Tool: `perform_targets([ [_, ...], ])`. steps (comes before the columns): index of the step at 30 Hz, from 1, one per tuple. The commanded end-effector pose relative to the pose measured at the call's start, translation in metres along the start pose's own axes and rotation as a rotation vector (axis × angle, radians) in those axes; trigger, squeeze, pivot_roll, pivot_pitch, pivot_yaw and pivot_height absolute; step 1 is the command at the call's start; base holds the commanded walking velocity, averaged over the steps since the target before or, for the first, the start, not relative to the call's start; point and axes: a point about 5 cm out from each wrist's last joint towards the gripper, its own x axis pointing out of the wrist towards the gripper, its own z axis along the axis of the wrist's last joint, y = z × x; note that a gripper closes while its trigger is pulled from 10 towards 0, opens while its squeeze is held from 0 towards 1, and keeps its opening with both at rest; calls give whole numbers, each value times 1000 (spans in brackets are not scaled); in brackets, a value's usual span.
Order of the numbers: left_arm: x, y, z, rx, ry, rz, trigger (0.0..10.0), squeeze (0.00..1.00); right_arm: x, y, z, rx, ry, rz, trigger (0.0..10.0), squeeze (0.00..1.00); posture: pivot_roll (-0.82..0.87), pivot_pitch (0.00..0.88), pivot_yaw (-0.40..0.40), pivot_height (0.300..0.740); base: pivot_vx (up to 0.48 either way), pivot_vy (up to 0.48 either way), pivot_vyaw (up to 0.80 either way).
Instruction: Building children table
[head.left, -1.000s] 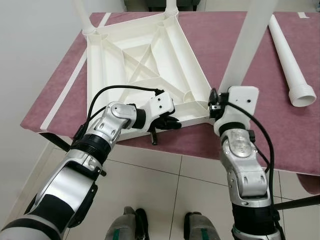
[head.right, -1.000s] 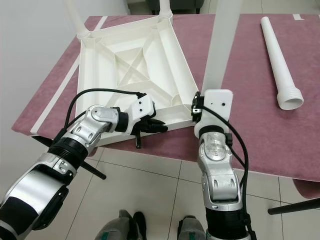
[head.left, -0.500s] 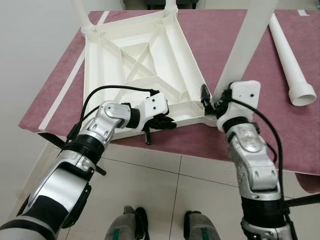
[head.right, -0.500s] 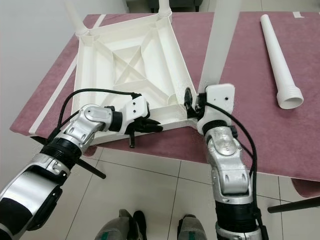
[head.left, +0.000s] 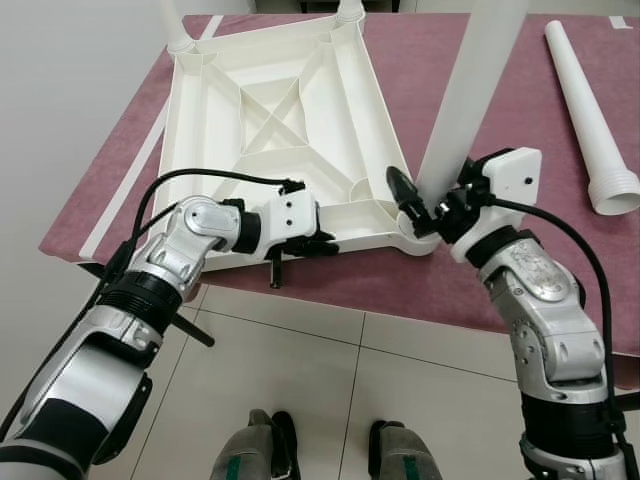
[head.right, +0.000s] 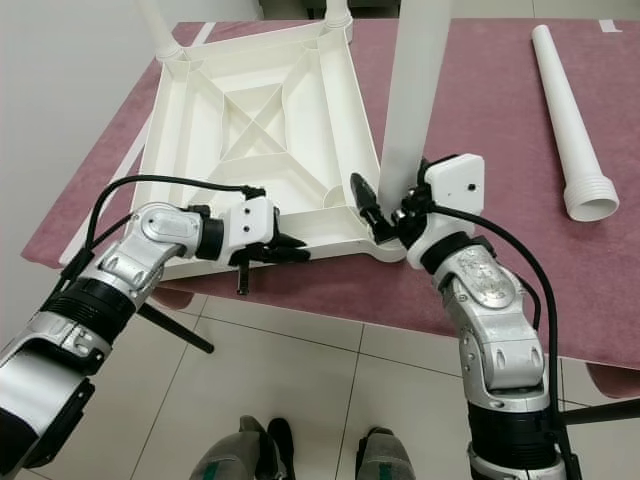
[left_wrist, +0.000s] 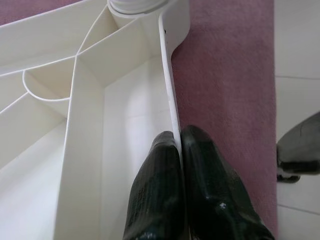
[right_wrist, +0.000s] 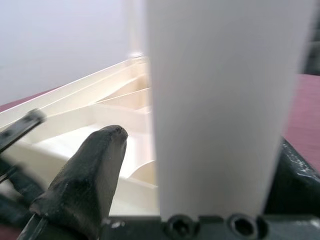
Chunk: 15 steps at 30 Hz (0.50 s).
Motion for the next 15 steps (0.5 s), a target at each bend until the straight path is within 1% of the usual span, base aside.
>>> perform_targets([
  [1, -16, -18, 8, 140, -2, -344, 0, 0, -3, 16, -1, 34, 14, 179, 10000, 0, -124, 185, 172, 740, 0, 0, 0],
  [3, -16, -18, 8, 140, -2, -344, 0, 0, -3, 16, -1, 34, 14, 179, 10000, 0, -124, 185, 172, 740, 0, 0, 0],
  [4, -22, -25, 1, 134, 21, -371, 0, 0, -3, 19, -2, 40, 20, 231, 10000, 0, -122, 184, 169, 740, 0, 0, 0],
  [5, -22, -25, 1, 134, 21, -371, 0, 0, -3, 19, -2, 40, 20, 231, 10000, 0, -122, 184, 169, 740, 0, 0, 0],
  [6, -26, -30, -4, 121, 37, -384, 0, 0, -2, 20, -2, 46, 21, 265, 10000, 0, -121, 183, 164, 740, 0, 0, 0],
  [7, -26, -30, -4, 121, 37, -384, 0, 0, -2, 20, -2, 46, 21, 265, 10000, 0, -121, 183, 164, 740, 0, 0, 0],
  [8, -28, -34, -7, 108, 44, -387, 0, 0, -2, 20, -1, 52, 17, 288, 10000, 0, -117, 182, 160, 740, 0, 0, 0],
  [9, -29, -37, -8, 94, 43, -382, 0, 0, -1, 21, -1, 59, 13, 310, 9529, 0, -116, 181, 158, 740, 0, 0, 0],
  [10, -30, -38, -9, 86, 41, -376, 0, 0, -1, 22, -1, 63, 10, 324, 9529, 0, -116, 181, 158, 740, 0, 0, 0],
  [11, -29, -38, -8, 81, 36, -369, 0, 0, 0, 23, -1, 70, 8, 339, 3529, 0, -114, 180, 154, 740, 0, 0, 0],
  [13, -29, -39, -8, 79, 33, -366, 0, 0, 0, 24, -1, 74, 8, 350, 3529, 0, -114, 180, 154, 740, 0, 0, 0],
  [14, -28, -38, -8, 75, 28, -358, 0, 0, -1, 25, -2, 77, 11, 362, 0, 0, -114, 180, 154, 740, 0, 0, 0],
  [15, -28, -38, -8, 75, 28, -358, 0, 0, -1, 25, -2, 77, 11, 362, 0, 0, -114, 180, 154, 740, 0, 0, 0],
])
